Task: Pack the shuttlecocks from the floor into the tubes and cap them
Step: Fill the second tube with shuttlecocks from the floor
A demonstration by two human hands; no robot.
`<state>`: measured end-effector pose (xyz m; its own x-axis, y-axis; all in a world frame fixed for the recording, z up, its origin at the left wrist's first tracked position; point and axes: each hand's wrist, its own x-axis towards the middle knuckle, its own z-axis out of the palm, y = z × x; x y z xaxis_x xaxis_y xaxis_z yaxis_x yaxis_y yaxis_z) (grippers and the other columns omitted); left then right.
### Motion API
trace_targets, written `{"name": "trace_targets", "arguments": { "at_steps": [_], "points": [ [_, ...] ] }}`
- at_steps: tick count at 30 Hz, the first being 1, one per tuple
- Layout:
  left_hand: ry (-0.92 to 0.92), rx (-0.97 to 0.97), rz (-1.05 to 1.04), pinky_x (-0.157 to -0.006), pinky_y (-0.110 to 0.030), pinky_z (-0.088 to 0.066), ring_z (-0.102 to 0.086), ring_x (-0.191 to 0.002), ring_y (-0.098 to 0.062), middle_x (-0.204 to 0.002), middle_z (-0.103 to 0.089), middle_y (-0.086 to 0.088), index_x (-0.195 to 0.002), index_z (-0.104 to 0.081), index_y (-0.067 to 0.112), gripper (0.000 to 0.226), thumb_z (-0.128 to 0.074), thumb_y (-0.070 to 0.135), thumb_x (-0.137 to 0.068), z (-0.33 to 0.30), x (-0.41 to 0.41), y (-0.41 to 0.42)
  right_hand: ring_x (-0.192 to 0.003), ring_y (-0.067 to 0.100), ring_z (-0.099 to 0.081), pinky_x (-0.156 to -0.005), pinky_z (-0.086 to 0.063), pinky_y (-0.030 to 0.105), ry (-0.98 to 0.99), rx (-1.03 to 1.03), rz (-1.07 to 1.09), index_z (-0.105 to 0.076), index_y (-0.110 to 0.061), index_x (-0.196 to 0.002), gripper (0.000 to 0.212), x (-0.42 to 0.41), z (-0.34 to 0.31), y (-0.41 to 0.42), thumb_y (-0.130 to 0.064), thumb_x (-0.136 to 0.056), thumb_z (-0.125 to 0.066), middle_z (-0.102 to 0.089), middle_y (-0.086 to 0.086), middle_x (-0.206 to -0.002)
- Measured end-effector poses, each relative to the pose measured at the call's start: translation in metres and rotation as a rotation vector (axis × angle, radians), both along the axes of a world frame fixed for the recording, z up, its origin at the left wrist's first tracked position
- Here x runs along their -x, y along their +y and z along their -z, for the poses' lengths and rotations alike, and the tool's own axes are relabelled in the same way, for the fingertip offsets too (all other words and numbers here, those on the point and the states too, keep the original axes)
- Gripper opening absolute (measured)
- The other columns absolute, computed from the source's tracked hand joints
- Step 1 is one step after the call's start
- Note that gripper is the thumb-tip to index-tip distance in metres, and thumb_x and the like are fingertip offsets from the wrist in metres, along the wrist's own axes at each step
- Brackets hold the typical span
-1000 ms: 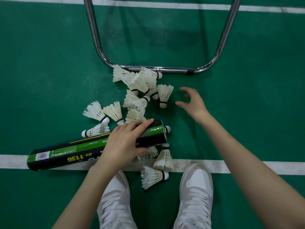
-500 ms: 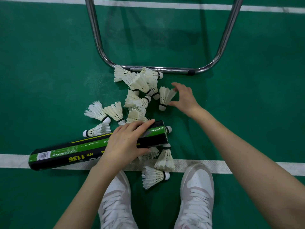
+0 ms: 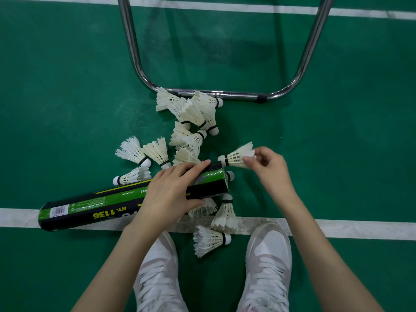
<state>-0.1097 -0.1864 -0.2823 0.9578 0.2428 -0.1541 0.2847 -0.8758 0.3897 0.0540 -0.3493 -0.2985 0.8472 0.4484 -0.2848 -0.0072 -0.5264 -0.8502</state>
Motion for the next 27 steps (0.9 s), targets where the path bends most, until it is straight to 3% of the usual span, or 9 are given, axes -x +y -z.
{"name": "trace_targets", "arguments": {
  "at_steps": [7,9,16,20,27],
  "points": [
    [-0.003,0.007,-0.003,-0.09,-0.035,-0.038,-0.048,-0.114,-0.021,-0.128,-0.05,0.006,-0.142,-0.024,0.039,0.088,-0.075,0.044,-0.069,-0.002,-0.003,0.001,-0.052,-0.002,-0.039,-0.053,-0.03,0.012,0.0,-0.122,0.114,-0.06,-0.015,-0.075,0.011,0.031,-0.02,-0.02,-0.016,-0.085,-0.065,-0.046,-0.02,-0.05],
    [-0.011,0.002,-0.006,-0.088,-0.036,-0.04,-0.05,-0.112,-0.022,-0.126,-0.052,0.004,-0.141,-0.027,0.038,0.089,-0.076,0.042,-0.068,-0.001,-0.003,0.001,-0.054,-0.001,-0.038,-0.055,-0.031,0.013,0.016,-0.14,0.104,-0.061,-0.014,-0.077,0.01,0.037,-0.024,-0.019,-0.017,-0.085,-0.065,-0.046,-0.017,-0.052],
    [-0.036,-0.022,0.013,-0.083,-0.038,-0.042,-0.055,-0.106,-0.025,-0.12,-0.056,0.002,-0.14,-0.034,0.034,0.089,-0.08,0.041,-0.063,0.001,-0.003,0.001,-0.073,0.004,-0.058,-0.072,-0.048,0.021,0.205,-0.211,-0.018,-0.064,-0.022,-0.08,0.005,0.066,-0.03,-0.002,-0.019,-0.083,-0.066,-0.063,-0.01,-0.072],
    [-0.06,-0.035,0.018,-0.081,-0.039,-0.044,-0.056,-0.105,-0.025,-0.119,-0.057,0.002,-0.139,-0.036,0.032,0.089,-0.081,0.04,-0.061,0.001,-0.002,0.001,-0.083,0.006,-0.062,-0.079,-0.05,0.02,0.201,-0.177,-0.057,-0.063,-0.027,-0.088,0.017,0.074,-0.028,0.005,-0.018,-0.078,-0.072,-0.067,-0.01,-0.085],
    [-0.1,-0.066,0.034,-0.073,-0.039,-0.048,-0.06,-0.096,-0.026,-0.114,-0.06,0.002,-0.136,-0.038,0.032,0.091,-0.083,0.041,-0.057,0.005,0.0,0.002,-0.084,0.004,-0.058,-0.072,-0.043,0.009,0.133,-0.097,-0.068,-0.062,-0.021,-0.094,0.022,0.08,-0.026,0.011,-0.017,-0.076,-0.074,-0.066,-0.008,-0.089]
  ]
}}
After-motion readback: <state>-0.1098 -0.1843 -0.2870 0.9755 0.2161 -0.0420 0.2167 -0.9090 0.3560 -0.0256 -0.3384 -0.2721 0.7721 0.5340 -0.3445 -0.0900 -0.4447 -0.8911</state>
